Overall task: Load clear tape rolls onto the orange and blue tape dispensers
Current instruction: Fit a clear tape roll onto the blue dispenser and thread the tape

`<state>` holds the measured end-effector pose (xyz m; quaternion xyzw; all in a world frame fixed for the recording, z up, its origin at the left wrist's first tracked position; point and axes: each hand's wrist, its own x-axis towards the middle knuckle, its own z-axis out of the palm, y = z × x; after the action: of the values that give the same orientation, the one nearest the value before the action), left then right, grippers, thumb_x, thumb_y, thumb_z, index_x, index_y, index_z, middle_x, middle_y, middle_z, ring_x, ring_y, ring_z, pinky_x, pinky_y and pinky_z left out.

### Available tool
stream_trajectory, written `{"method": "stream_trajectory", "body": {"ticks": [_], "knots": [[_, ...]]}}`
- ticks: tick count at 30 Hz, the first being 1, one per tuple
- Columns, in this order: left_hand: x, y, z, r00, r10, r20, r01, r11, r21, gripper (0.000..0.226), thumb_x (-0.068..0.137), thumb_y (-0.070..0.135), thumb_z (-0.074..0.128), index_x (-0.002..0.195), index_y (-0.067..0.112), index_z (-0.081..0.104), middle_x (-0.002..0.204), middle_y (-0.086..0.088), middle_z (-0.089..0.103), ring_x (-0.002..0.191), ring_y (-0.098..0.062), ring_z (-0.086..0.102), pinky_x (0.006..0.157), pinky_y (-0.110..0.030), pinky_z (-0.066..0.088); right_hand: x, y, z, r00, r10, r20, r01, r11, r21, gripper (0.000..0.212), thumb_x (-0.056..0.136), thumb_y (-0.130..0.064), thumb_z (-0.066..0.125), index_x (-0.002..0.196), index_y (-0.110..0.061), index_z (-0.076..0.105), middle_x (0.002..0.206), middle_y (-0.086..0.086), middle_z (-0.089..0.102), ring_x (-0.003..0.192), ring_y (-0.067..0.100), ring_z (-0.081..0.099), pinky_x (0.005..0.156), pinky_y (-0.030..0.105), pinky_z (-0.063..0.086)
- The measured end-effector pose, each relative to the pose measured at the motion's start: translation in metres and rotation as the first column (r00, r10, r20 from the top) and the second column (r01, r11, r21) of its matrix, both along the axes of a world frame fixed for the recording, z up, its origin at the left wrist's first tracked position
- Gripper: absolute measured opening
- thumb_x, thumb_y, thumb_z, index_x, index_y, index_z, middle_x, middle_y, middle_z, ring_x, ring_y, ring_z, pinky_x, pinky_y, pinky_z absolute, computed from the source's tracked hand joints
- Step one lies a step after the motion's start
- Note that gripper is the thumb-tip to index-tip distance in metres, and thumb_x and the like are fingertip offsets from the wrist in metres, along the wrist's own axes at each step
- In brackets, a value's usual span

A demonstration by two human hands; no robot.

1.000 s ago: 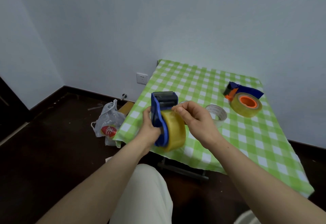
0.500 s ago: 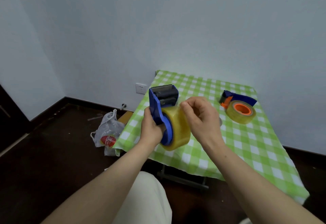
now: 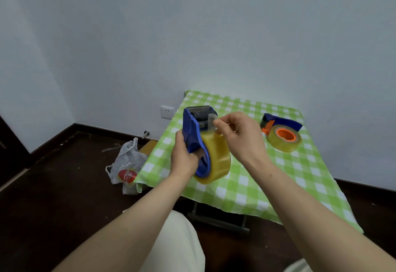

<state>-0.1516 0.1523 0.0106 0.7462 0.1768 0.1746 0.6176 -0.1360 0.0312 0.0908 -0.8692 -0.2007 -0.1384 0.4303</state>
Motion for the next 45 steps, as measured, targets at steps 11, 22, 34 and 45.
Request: {"method": "stream_trajectory", "body": {"ticks": [11, 22, 34, 45], "knots": [[0.001, -0.016, -0.006, 0.963, -0.177, -0.203, 0.165, 0.984, -0.073, 0.031, 0.085, 0.001, 0.055, 0.107, 0.022, 0.048, 0.094, -0.004, 0.057, 0.086, -0.027, 0.058, 0.075, -0.044, 0.058, 0.008, -0.009, -0.057, 0.944, -0.120, -0.307, 0.205, 0.943, 0.262, 0.017, 0.090, -0.025, 0.056, 0.076, -0.015, 0.059, 0.083, 0.000, 0.056, 0.077, 0.013, 0.048, 0.073, 0.026, 0.037], [0.000, -0.023, -0.030, 0.871, -0.486, -0.077, 0.430, 0.828, -0.359, 0.129, 0.054, 0.027, 0.086, 0.144, 0.054, -0.002, 0.146, 0.003, 0.038, 0.128, -0.014, 0.046, 0.110, -0.038, 0.038, 0.010, -0.021, -0.068, 0.898, -0.110, -0.425, 0.283, 0.886, 0.368, 0.024, 0.089, -0.021, 0.059, 0.065, -0.018, 0.059, 0.065, -0.007, 0.057, 0.062, 0.006, 0.050, 0.059, 0.020, 0.042], [0.012, -0.017, -0.043, 0.933, -0.358, -0.037, 0.338, 0.907, -0.251, 0.110, 0.043, 0.032, 0.084, 0.139, 0.049, 0.031, 0.143, 0.002, 0.043, 0.126, -0.010, 0.049, 0.106, -0.036, 0.043, 0.020, -0.036, -0.074, 0.950, 0.050, -0.308, 0.029, 0.969, 0.246, 0.016, 0.070, -0.010, 0.078, 0.069, -0.020, 0.066, 0.077, -0.008, 0.062, 0.071, -0.001, 0.058, 0.065, 0.009, 0.045], [0.014, -0.012, -0.038, 0.923, -0.385, -0.024, 0.366, 0.893, -0.260, 0.084, 0.073, 0.004, 0.077, 0.129, 0.046, 0.032, 0.131, -0.002, 0.052, 0.118, -0.016, 0.055, 0.096, -0.028, 0.047, 0.018, -0.036, -0.098, 0.998, 0.017, 0.065, -0.029, 0.981, 0.192, 0.014, 0.072, -0.006, 0.075, 0.085, -0.011, 0.077, 0.088, -0.011, 0.064, 0.086, -0.017, 0.057, 0.072, 0.003, 0.045]]}}
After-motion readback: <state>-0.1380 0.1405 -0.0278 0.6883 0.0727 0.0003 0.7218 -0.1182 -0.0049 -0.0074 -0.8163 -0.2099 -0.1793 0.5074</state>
